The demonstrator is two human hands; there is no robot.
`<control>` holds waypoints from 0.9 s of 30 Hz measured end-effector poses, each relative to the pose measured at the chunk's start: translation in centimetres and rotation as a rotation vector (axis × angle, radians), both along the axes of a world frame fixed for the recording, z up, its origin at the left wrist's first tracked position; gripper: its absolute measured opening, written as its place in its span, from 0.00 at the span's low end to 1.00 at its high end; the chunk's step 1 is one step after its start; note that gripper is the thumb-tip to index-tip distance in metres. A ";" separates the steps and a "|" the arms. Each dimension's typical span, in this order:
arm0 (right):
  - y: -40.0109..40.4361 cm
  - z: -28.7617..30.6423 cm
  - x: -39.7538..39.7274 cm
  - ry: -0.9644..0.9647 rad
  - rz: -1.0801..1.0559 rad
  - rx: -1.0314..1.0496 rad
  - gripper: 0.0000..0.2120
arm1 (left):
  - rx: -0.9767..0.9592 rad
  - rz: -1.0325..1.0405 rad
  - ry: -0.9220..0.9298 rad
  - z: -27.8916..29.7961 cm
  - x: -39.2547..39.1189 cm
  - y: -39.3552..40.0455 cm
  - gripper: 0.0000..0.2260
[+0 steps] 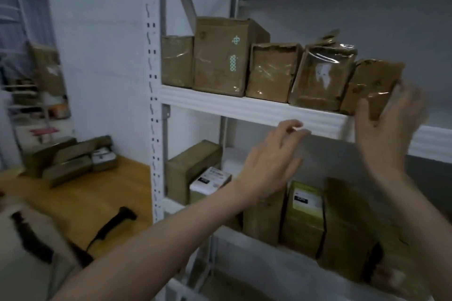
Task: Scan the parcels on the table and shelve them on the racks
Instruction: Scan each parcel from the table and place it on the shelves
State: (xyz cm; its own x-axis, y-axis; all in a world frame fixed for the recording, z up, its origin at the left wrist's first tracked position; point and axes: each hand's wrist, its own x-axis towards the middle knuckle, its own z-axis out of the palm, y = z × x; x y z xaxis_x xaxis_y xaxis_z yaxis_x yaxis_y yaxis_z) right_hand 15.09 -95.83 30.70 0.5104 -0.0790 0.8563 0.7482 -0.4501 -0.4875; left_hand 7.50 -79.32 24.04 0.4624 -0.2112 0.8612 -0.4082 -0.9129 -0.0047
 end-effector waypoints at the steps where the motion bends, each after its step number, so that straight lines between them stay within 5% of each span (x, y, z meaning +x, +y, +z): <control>1: 0.7 -1.8 -0.9 -0.089 -0.019 0.002 0.26 | 0.037 0.034 0.056 -2.4 -1.2 1.3 0.18; 5: 5.3 -10.6 -5.4 -0.344 0.089 -0.215 0.15 | 0.060 0.245 0.531 -13.3 -7.6 7.6 0.16; 8: 10.1 -17.2 -7.3 -0.093 0.317 -0.508 0.12 | -0.020 0.446 0.930 -19.7 -13.6 12.7 0.16; 12: 16.7 -23.1 -9.5 0.399 0.617 -0.840 0.15 | -0.205 0.672 1.175 -24.0 -21.3 18.8 0.19; 19: 32.5 -26.5 -13.6 0.596 0.746 -1.140 0.19 | -0.376 0.882 1.277 -26.6 -31.7 30.7 0.22; 27: 50.3 -28.8 -22.2 0.688 0.744 -1.146 0.13 | -0.417 0.995 1.204 -24.2 -41.6 44.6 0.21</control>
State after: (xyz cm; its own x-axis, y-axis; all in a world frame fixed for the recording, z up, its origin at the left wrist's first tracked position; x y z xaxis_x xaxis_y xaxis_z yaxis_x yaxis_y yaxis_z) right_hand -7.09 -45.55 1.93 0.4452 0.8851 -0.1357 0.7487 -0.4511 -0.4858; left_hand -34.14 -34.70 -0.17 0.6813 0.7129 -0.1661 0.7320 -0.6605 0.1673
